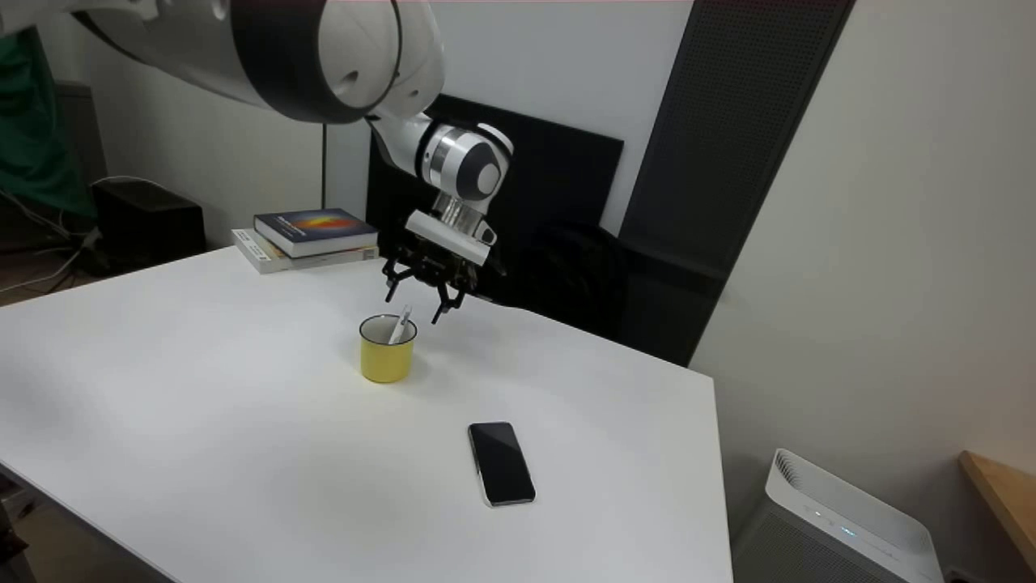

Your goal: Take the marker out of the cup then put it back in

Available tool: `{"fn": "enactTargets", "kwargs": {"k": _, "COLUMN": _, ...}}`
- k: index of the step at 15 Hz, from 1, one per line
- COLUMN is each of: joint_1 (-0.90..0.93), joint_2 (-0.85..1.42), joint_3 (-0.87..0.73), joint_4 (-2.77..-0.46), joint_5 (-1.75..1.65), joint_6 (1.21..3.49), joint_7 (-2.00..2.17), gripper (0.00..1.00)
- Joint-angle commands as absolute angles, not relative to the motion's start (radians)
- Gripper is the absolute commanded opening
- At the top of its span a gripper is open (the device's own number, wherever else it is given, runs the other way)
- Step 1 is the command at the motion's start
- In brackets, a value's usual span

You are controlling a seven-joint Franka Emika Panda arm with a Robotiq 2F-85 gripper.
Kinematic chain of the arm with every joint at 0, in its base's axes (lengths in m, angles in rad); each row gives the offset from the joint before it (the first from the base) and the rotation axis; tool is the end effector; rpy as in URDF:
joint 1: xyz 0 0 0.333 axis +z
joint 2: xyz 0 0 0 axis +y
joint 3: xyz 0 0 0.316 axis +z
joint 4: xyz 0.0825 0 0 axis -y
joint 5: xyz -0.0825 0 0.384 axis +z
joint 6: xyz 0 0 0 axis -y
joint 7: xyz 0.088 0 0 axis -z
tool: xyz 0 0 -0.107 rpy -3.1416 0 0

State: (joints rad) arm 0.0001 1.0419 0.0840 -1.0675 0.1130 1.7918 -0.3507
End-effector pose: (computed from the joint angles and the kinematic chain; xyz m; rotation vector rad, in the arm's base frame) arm 0.7355 0.0529 0.1687 -2.8411 -0.5205 0.4181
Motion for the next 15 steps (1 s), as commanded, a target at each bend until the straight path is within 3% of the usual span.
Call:
{"fn": "enactTargets", "kwargs": {"k": 1, "joint_1": 0.008, "joint_2": 1.095, "joint_3": 0.085, "joint_4": -0.970, "joint_5": 0.085, "joint_6": 1.740, "joint_7": -0.309, "gripper": 0.66}}
{"fn": "enactTargets", "kwargs": {"k": 10, "joint_1": 0.025, "joint_2": 1.120, "joint_3": 0.060, "joint_4": -0.924, "joint_5": 0.027, "joint_6": 1.672, "joint_7": -0.244, "gripper": 0.05}}
{"fn": "enactTargets", "kwargs": {"k": 11, "joint_1": 0.028, "joint_2": 1.119, "joint_3": 0.056, "joint_4": -0.922, "joint_5": 0.022, "joint_6": 1.666, "joint_7": -0.235, "gripper": 0.01}}
{"fn": "enactTargets", "kwargs": {"k": 15, "joint_1": 0.041, "joint_2": 1.107, "joint_3": 0.049, "joint_4": -0.913, "joint_5": 0.001, "joint_6": 1.641, "joint_7": -0.203, "gripper": 0.04}}
